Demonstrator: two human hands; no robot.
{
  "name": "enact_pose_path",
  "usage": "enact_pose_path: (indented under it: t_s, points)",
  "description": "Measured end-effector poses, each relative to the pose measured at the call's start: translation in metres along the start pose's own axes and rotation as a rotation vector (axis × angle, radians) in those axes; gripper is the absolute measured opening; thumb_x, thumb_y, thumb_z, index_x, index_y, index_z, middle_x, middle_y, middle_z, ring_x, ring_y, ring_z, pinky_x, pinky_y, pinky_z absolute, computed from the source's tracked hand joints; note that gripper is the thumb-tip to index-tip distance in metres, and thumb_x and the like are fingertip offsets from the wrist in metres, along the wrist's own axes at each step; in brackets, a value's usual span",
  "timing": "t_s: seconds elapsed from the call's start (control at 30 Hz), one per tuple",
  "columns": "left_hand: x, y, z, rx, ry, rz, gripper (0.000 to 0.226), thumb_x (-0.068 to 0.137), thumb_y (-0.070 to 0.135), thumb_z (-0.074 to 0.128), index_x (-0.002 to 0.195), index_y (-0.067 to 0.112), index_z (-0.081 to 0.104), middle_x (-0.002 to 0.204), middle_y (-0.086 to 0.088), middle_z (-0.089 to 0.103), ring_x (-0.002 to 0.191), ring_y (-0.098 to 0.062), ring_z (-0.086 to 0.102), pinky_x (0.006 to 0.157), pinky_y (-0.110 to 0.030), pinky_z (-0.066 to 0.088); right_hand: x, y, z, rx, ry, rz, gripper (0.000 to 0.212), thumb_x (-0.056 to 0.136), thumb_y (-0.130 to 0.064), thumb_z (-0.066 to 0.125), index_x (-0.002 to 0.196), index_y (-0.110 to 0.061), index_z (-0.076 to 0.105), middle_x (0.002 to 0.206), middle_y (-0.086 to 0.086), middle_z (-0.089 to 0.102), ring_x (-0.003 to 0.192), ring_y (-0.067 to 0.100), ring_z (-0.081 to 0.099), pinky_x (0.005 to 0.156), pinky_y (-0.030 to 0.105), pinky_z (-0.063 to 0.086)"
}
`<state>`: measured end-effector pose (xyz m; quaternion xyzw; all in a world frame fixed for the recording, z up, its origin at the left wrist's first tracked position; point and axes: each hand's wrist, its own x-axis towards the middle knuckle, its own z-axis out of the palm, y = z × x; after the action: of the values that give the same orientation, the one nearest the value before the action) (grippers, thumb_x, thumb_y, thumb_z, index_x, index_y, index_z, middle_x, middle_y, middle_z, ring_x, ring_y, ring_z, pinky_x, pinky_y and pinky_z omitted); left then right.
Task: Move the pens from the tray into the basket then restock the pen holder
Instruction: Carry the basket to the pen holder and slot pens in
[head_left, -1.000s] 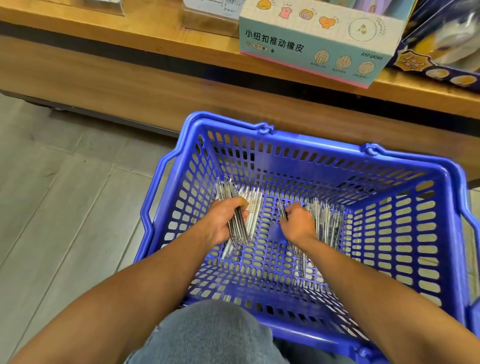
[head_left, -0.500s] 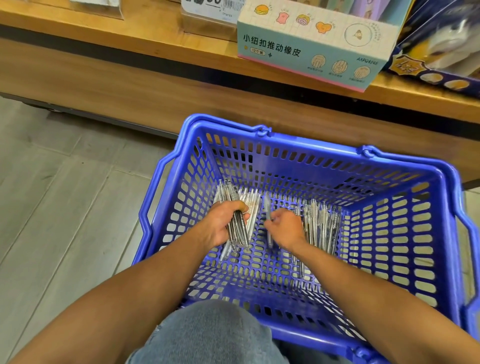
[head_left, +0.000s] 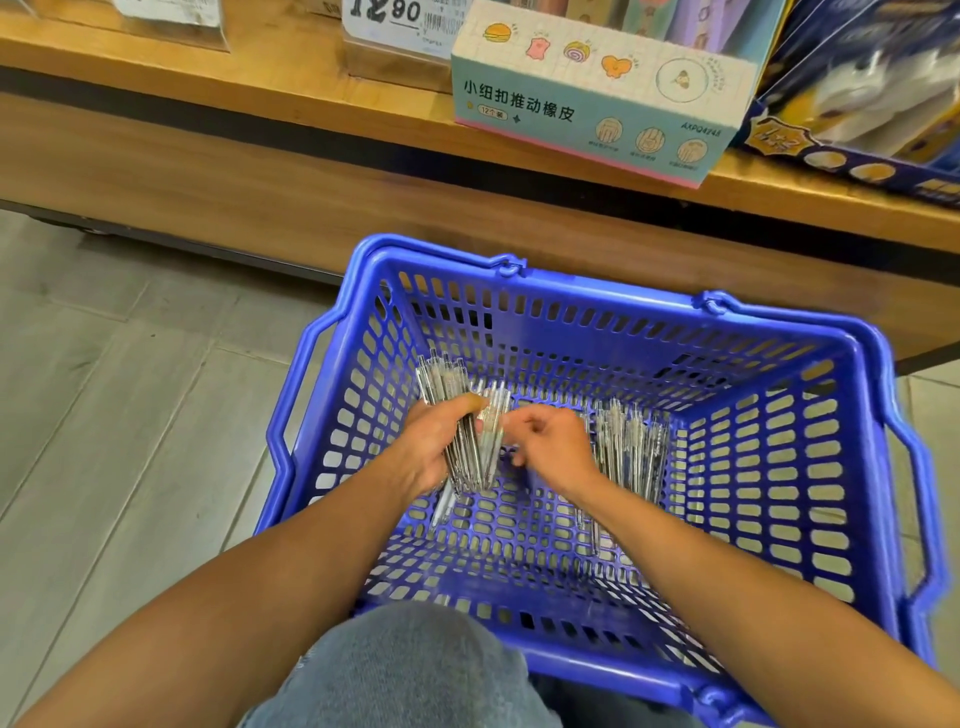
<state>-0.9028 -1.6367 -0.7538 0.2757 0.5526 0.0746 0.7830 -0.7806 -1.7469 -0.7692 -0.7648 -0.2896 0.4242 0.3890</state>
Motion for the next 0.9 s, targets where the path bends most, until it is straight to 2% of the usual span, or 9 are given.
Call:
enact_pose_path:
  t_s: [0.07,0.1,0.2,0.33,0.5,0.57,0.67,0.8,0.9]
  points:
    - [0.001,0.001,0.0,0.008,0.027,-0.011,0.024,0.085,0.009,0.073,0.105,-0.002,0.064,0.065,-0.004,0.065,0.055,-0.014,0.062,0.055,-0.03,0.054,0.011,0.022,-0.016,-0.224,0.142,0.162,0.012,0.094,-0.018,0.061,0.09,-0.012,0.071,0.083,-0.003,0.069,0.067,0.014,0.065,0.077,0.033,0.058]
    - [0.001,0.001,0.0,0.018,0.027,-0.017,0.029,0.085,0.009,0.074,0.109,-0.002,0.063,0.064,-0.004,0.064,0.055,-0.013,0.061,0.056,-0.029,0.054,0.014,0.033,-0.024,-0.331,0.18,0.245,0.012,0.095,-0.016,0.06,0.09,-0.009,0.068,0.08,0.001,0.067,0.065,0.016,0.062,0.079,0.035,0.058]
    - [-0.001,0.001,0.002,0.052,0.022,-0.028,0.038,0.085,0.01,0.074,0.118,-0.004,0.06,0.069,-0.005,0.062,0.057,-0.014,0.06,0.057,-0.03,0.054,0.014,0.055,-0.037,-0.525,0.18,0.379,0.024,0.097,-0.012,0.056,0.079,0.0,0.067,0.073,0.01,0.066,0.059,0.022,0.062,0.063,0.034,0.059]
    - [-0.001,0.002,0.002,0.058,0.031,-0.035,0.045,0.085,0.011,0.075,0.123,-0.004,0.056,0.075,-0.007,0.063,0.061,-0.015,0.061,0.06,-0.032,0.055,0.015,0.057,-0.031,-0.659,0.176,0.417,0.023,0.097,-0.015,0.056,0.082,-0.001,0.067,0.066,0.006,0.062,0.052,0.016,0.058,0.042,0.023,0.044]
    - [0.0,0.001,0.002,0.079,0.042,-0.041,0.052,0.084,0.011,0.076,0.128,-0.003,0.052,0.077,-0.008,0.064,0.059,-0.015,0.062,0.056,-0.031,0.054,0.017,0.048,-0.016,-0.866,0.085,0.461,0.011,0.093,-0.005,0.06,0.1,0.002,0.064,0.078,0.011,0.064,0.06,0.021,0.054,0.051,0.027,0.045]
    - [-0.001,0.001,0.003,0.09,0.047,-0.042,0.052,0.083,0.011,0.077,0.127,-0.003,0.053,0.075,-0.007,0.065,0.057,-0.015,0.063,0.054,-0.03,0.054,0.018,0.049,-0.011,-0.872,0.075,0.456,0.009,0.092,-0.002,0.06,0.1,0.001,0.064,0.074,0.009,0.059,0.058,0.019,0.052,0.05,0.026,0.044]
    - [-0.001,0.003,0.005,0.105,0.051,-0.037,0.052,0.082,0.01,0.077,0.126,-0.004,0.052,0.075,-0.007,0.065,0.053,-0.014,0.064,0.051,-0.028,0.054,0.021,0.052,-0.009,-0.768,0.133,0.446,0.012,0.095,-0.009,0.057,0.099,0.0,0.064,0.067,0.004,0.053,0.058,0.017,0.054,0.051,0.027,0.048]
    - [-0.012,0.013,0.009,0.129,0.053,-0.032,0.06,0.082,0.013,0.078,0.132,-0.003,0.048,0.077,-0.009,0.064,0.055,-0.017,0.064,0.054,-0.032,0.055,0.017,0.039,-0.019,-0.62,0.097,0.442,0.033,0.1,-0.016,0.05,0.126,0.003,0.047,0.102,0.017,0.065,0.084,0.03,0.066,0.065,0.033,0.055]
    - [-0.025,0.027,0.01,0.145,0.038,-0.01,0.07,0.08,0.015,0.08,0.137,-0.004,0.044,0.081,-0.011,0.065,0.06,-0.02,0.066,0.066,-0.04,0.06,0.003,0.025,-0.037,-0.437,0.024,0.42,0.031,0.1,-0.015,0.048,0.129,-0.005,0.043,0.096,0.02,0.067,0.081,0.031,0.068,0.073,0.038,0.058]
